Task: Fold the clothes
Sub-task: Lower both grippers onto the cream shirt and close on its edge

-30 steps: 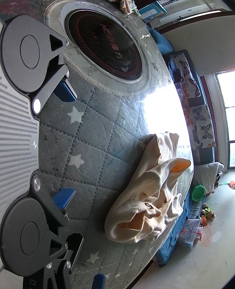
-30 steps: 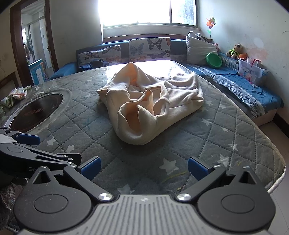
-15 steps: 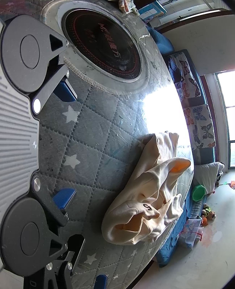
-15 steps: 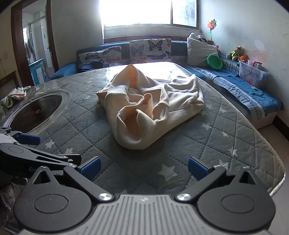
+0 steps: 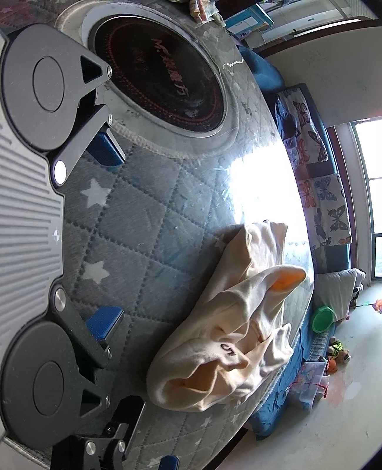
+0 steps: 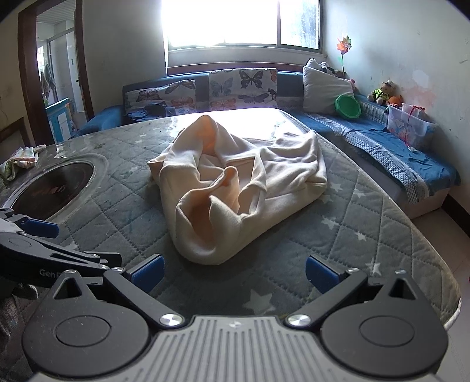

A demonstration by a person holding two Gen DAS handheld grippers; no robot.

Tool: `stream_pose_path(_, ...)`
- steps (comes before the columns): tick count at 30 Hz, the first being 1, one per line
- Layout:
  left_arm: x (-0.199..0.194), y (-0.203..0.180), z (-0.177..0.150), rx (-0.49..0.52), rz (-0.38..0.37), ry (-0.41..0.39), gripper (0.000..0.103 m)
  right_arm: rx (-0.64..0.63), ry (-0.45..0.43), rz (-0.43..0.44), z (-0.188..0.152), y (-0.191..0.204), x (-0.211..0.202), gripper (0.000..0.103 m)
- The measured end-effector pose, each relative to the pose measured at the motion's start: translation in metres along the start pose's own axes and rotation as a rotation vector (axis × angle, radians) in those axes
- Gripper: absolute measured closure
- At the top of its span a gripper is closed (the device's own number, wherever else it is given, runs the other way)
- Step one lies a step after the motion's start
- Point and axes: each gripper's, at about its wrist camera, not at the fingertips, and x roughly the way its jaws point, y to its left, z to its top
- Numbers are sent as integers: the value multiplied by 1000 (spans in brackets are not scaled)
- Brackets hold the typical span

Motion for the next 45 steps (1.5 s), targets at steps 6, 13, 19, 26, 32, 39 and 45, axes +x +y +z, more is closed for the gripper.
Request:
stream_pose_path(6,2,3,12,-11,9,-11,0,2,-7,10,8,-4,7,0)
stream_pose_path(13,3,3,33,-20,0,-44,0,2,-12,15,19,-9,19,0)
stream_pose_path(19,7,2,64,-51,-56,-84,4,30,-23,15,28,-17,28,1)
stream_pose_path(26,25,-2,97,-127,-112,-78,14,46,-46,-2,39,-25,34,6)
stream_pose_path(32,49,-3,117,-200,-139,-40,16,46,-50,-5,46,-29,40,9)
stream_pose_path(39,74,2,122,-242,-189,28,50,50,-67,-10,56,-34,45,10)
stream_pose_path(45,75,8,119,-233,-225,16,81,48,-84,-14,67,-38,53,19)
